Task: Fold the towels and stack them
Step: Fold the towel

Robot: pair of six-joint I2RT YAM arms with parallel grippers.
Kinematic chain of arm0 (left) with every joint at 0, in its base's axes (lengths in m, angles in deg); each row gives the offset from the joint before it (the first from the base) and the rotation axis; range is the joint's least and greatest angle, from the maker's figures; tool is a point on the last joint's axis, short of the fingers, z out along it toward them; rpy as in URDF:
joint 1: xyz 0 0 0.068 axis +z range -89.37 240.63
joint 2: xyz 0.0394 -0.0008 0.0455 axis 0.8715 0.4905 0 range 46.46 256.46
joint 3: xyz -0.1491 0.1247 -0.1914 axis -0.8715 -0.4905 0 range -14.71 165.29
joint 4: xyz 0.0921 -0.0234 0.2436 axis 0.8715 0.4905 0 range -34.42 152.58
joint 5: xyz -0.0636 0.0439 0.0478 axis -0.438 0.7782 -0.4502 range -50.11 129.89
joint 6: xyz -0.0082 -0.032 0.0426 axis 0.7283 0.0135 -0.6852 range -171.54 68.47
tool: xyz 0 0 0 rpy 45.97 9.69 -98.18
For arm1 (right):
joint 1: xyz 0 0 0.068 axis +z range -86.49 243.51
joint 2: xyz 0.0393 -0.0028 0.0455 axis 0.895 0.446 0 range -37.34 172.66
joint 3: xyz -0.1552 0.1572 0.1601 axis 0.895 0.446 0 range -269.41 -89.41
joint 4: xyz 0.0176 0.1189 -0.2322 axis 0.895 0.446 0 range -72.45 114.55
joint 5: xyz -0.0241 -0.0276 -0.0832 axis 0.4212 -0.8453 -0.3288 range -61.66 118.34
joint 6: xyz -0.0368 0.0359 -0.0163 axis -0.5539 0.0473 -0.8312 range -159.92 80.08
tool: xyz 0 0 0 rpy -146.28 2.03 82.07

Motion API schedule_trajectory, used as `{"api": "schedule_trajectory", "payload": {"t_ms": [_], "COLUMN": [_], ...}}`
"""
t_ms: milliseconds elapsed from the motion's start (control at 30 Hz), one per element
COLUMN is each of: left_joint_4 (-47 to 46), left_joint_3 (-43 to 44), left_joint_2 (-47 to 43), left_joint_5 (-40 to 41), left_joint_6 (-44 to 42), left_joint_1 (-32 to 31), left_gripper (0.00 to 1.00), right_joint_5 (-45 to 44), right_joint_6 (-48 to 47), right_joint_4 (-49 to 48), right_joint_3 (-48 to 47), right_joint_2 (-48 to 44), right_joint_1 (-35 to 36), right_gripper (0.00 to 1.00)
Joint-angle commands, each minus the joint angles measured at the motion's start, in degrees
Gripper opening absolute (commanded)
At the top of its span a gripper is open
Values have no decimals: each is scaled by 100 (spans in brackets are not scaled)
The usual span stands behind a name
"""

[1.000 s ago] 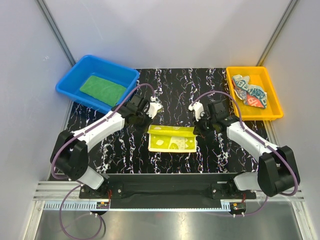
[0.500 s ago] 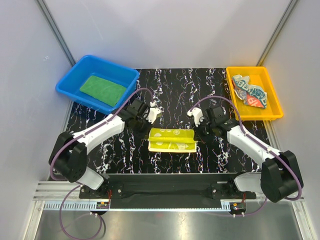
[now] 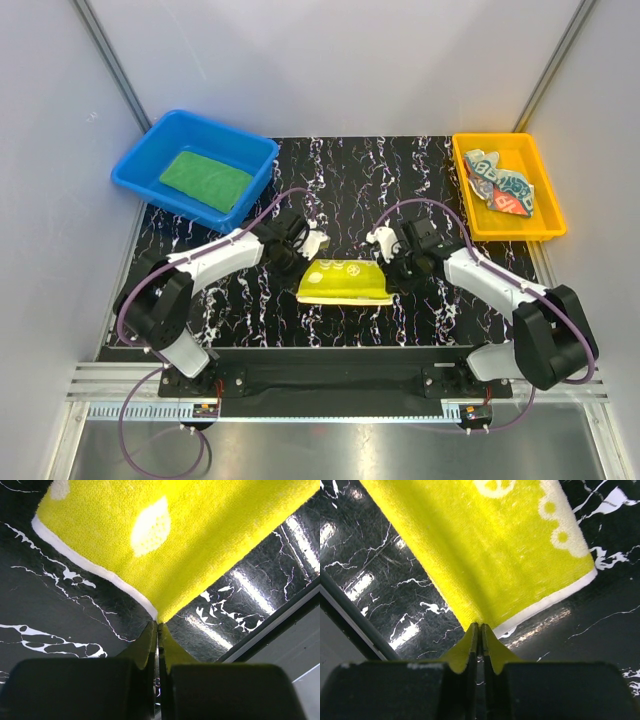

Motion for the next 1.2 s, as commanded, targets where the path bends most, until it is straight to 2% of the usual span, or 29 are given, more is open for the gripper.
{"api": "schedule_trajectory", "payload": {"t_ms": [0,33,67,133,233,300,367,433,500,600,700,767,867,1033,1167], "left_joint_4": [-10,7,-2,7,7,68,104,43,-132,-887,-1562,-2030,-2550,-2401,-2025], "left_joint_3": [-40,-31,-22,-5,56,179,320,417,444,145,-302,-740,-1094,-1078,-796], "left_joint_2": [26,0,-18,-105,-220,-308,-404,-475,-632,-852,-923,-906,-678,-282,-290], "left_joint_5": [135,162,206,241,660,952,1251,1261,920,453,207,-189,-94,573,900], "left_joint_6": [60,69,78,148,279,420,595,850,1183,1841,2457,2713,3110,3259,3207], "left_joint_1": [-23,-23,-23,-23,-23,-23,-23,-23,-31,-75,-75,-75,-75,-75,-67], "left_gripper": [0,2,6,18,20,30,34,34,35,36,36,36,36,36,37], "right_joint_5": [-43,45,72,64,186,195,178,38,-7,2,290,713,723,162,230], "right_joint_6": [-121,-121,-112,-25,98,239,581,1248,1749,3030,3700,3947,4308,4423,4519], "right_joint_4": [228,263,307,334,473,492,396,142,0,-106,-53,-333,-948,-1152,-1020], "right_joint_3": [-179,-196,-205,-240,-371,-573,-775,-881,-1022,-1215,-1277,-971,-347,-91,-293], "right_joint_2": [33,16,-10,-124,-369,-537,-547,-477,-319,-3,401,534,736,1298,1186], "right_joint_1": [87,105,105,96,96,105,105,105,114,105,105,105,96,96,96], "right_gripper": [12,15,21,25,30,33,33,30,28,21,12,7,3,0,1]}}
